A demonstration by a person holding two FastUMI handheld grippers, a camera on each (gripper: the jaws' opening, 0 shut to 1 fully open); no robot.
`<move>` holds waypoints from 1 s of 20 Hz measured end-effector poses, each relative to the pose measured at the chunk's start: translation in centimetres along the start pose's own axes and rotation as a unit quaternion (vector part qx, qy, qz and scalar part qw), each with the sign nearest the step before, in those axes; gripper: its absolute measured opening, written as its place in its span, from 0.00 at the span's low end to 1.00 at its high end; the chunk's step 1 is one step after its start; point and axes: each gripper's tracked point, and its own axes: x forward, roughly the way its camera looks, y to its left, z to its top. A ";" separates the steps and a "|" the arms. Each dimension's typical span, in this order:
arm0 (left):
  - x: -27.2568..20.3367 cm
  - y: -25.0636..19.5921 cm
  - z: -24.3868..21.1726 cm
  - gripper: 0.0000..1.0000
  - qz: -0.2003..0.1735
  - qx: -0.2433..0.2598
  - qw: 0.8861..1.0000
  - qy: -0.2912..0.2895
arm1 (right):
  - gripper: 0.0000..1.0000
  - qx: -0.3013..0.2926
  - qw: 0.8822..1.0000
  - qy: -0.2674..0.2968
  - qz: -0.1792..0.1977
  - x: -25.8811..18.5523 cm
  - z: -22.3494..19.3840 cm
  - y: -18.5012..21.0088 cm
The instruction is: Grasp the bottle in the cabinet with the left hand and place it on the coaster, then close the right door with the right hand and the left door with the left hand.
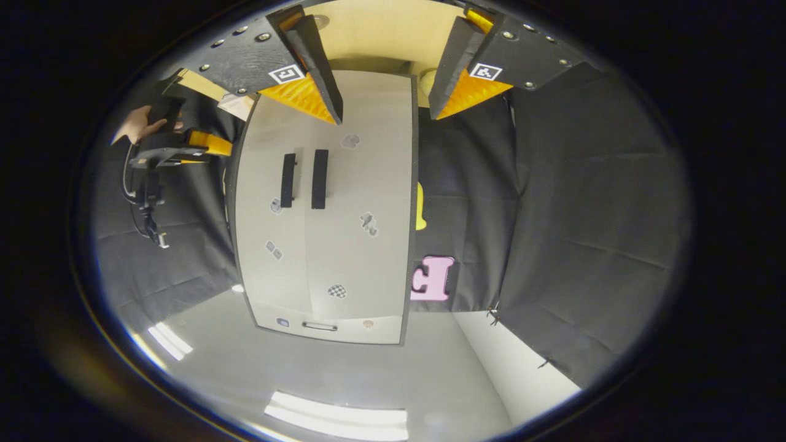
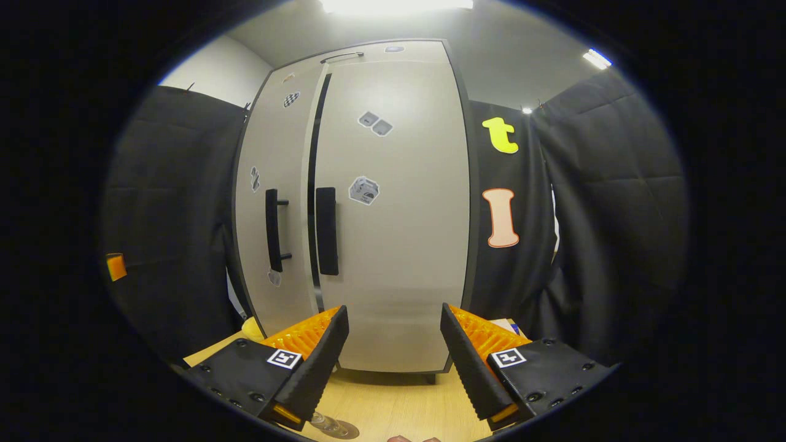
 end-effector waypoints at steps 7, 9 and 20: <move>0.8 0.6 -0.3 0.89 -0.006 -0.004 1.000 0.002 | 0.96 0.002 1.000 0.009 -0.019 0.4 -0.5 -0.6; 0.9 0.8 -0.4 0.89 -0.009 -0.005 1.000 0.002 | 0.96 0.004 1.000 0.010 -0.023 0.5 -0.6 -0.6; 2.4 2.2 -0.6 0.82 -0.036 -0.014 0.999 -0.001 | 0.96 -0.001 0.999 0.007 -0.054 1.1 -0.7 0.1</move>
